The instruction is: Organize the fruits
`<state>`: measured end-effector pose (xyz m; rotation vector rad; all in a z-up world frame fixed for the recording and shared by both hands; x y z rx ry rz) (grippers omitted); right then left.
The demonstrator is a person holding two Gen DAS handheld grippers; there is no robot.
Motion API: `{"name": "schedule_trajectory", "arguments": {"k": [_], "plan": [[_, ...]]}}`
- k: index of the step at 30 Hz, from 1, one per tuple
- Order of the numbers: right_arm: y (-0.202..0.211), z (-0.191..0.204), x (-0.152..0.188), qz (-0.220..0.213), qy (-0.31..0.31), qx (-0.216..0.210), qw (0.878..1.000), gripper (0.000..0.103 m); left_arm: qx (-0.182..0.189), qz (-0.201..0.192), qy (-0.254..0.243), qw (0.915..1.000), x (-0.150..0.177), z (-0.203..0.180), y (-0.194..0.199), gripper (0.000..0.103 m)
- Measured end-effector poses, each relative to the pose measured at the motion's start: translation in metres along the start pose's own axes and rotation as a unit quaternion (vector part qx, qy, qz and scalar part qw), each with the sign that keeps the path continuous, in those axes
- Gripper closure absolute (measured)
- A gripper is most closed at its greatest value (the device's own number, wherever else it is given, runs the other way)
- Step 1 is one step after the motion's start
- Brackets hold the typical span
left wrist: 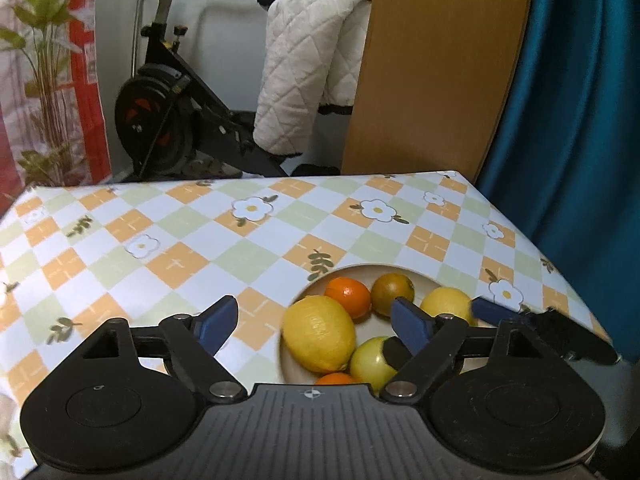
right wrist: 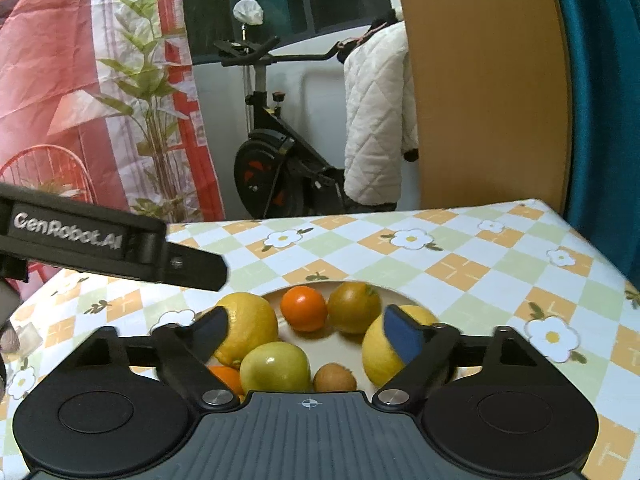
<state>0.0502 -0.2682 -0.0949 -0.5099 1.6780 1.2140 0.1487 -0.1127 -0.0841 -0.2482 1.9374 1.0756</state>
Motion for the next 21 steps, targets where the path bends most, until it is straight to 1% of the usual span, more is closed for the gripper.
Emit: {"name": "schedule_trajectory", "arguments": {"k": [3,7,12,14,18,20,21], "plan": [[0.009,-0.002,-0.001,0.007,-0.005,-0.001,1.0,0.001,-0.019,-0.004,-0.015,0.9997,0.002,-0.001,0.011,0.016],[0.017,-0.001,-0.002,0.019,-0.001,0.002,1.0,0.001,-0.038,-0.02,-0.008,0.9991,0.004,0.003,0.031,0.016],[0.038,0.008,-0.009,0.01,0.01,-0.001,1.0,0.001,-0.057,-0.047,0.01,0.9973,0.007,0.012,0.058,0.015],[0.043,0.012,-0.012,0.008,0.013,0.0,1.0,0.001,-0.076,-0.054,0.013,0.9956,0.007,0.016,0.069,0.014],[0.053,0.018,-0.019,0.009,0.008,0.0,1.0,0.001,-0.126,-0.068,0.01,0.9896,0.009,0.023,0.089,0.013],[0.056,0.019,-0.021,0.013,0.005,0.002,1.0,0.0,-0.138,-0.074,0.014,0.9876,0.01,0.026,0.097,0.013],[0.058,0.019,-0.022,0.015,0.004,0.003,1.0,0.0,-0.137,-0.075,0.018,0.9875,0.01,0.028,0.1,0.013]]}}
Point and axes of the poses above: each gripper's, at about its wrist camera, not at the fingertips, and y roughly against the way its jaws point, z to its left, x to its underside, the point moved 6 cm from there along -y, roughly the way its jaws point, and after that the axes turned 13 degrees about x, right-handed, at the moved point
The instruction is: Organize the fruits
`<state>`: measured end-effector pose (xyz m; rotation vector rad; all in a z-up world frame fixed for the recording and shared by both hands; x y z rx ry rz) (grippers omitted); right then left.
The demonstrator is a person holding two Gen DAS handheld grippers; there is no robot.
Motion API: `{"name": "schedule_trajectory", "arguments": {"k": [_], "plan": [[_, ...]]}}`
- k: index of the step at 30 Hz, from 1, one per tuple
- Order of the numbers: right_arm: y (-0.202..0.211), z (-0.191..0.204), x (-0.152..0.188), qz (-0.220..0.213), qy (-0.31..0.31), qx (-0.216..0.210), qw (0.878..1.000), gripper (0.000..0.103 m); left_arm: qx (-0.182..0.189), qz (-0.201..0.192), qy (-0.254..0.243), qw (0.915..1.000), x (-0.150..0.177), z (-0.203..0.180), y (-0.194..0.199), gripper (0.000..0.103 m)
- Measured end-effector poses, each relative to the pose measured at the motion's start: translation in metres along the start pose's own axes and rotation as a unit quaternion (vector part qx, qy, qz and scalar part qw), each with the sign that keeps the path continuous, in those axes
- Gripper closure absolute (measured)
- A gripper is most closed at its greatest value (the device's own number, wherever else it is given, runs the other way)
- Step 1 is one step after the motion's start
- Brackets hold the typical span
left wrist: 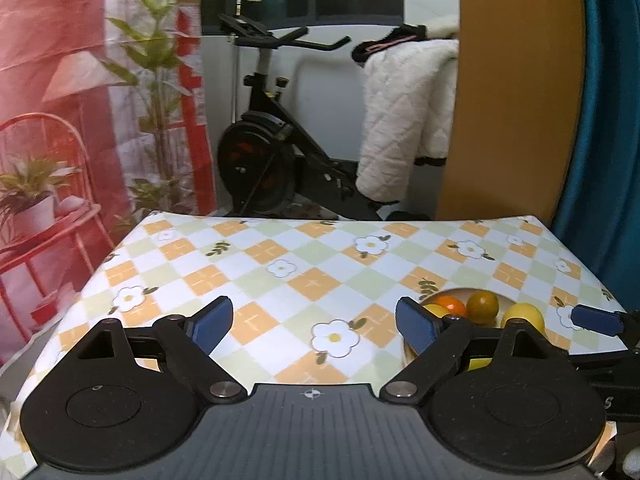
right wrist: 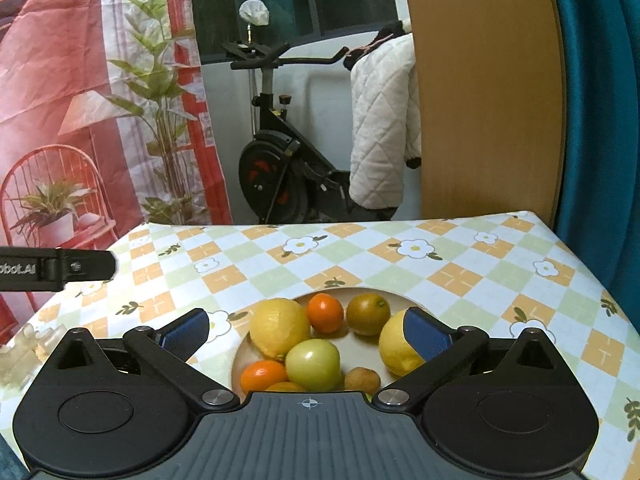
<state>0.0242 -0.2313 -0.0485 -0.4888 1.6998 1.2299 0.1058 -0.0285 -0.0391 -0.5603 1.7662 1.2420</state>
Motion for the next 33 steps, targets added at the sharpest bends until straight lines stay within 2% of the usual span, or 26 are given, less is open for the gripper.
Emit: {"name": "schedule_trajectory", "arguments": {"k": [18,33], "plan": [[0.017,0.003,-0.008,0.003,0.0,0.01,1.0,0.001,-0.001,-0.022,0.039,0.999,-0.001,0.015,0.02,0.01],[0.02,0.006,-0.009,0.0,0.006,0.008,1.0,0.001,-0.012,-0.02,0.04,0.9989,0.0,0.016,0.024,0.01]]}}
Point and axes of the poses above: each gripper's, at about its wrist camera, not at the fingertips, and y roughly against the way its jaws point, z to its left, x to its underside, the point moved 6 cm from there along -y, roughly the way its jaws point, and after that the axes turned 13 degrees about x, right-handed, at the moved point
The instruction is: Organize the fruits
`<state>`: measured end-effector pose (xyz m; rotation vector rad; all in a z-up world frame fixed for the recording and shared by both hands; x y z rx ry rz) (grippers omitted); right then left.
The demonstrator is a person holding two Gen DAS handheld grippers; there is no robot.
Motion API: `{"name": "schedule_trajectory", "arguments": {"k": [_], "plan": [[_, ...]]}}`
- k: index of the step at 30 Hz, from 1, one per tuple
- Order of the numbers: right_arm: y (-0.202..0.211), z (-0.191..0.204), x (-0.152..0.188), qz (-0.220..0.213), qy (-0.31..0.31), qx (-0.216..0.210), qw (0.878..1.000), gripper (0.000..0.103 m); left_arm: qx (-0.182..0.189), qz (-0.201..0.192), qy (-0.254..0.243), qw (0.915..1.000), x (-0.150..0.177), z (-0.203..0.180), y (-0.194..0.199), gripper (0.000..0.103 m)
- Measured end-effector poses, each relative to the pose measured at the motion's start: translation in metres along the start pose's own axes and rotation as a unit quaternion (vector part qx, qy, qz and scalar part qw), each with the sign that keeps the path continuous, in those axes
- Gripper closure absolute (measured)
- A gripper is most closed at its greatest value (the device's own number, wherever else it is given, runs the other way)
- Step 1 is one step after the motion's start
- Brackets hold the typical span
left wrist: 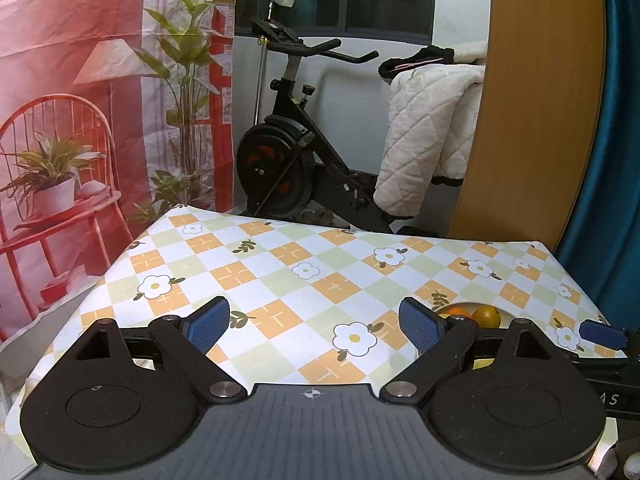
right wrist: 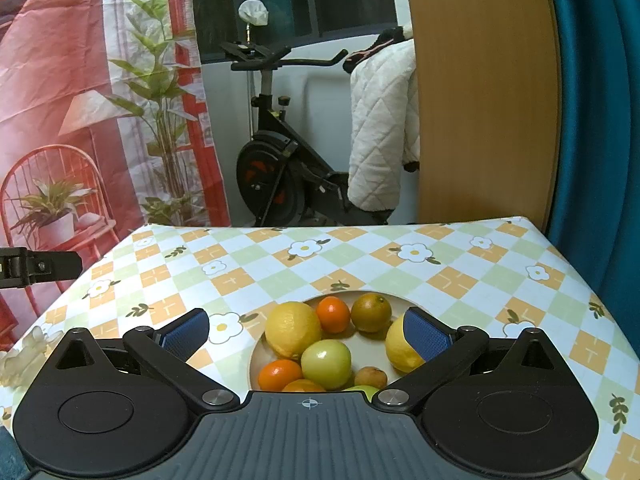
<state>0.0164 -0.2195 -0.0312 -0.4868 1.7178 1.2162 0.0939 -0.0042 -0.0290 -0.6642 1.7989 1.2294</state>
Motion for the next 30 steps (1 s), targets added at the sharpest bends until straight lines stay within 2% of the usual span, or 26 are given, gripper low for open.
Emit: {"name": "schedule_trajectory", "arguments": {"k": [30], "plan": [[0.0004,0.0004,0.0004,0.0,0.0,0.0,1.0,0.001,-0.003,0.006,-0.002,1.0,0.0012,0.0027,0.0013,0.008]]}}
Point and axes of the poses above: each gripper's, at about its wrist camera, not at the fingertips, and y roughly against the way its jaws point, z to its left, x to its underside, the point moved 6 cm from there along -y, roughly the way its jaws point, and after that the axes turned 13 degrees about x, right-handed, at the moved point
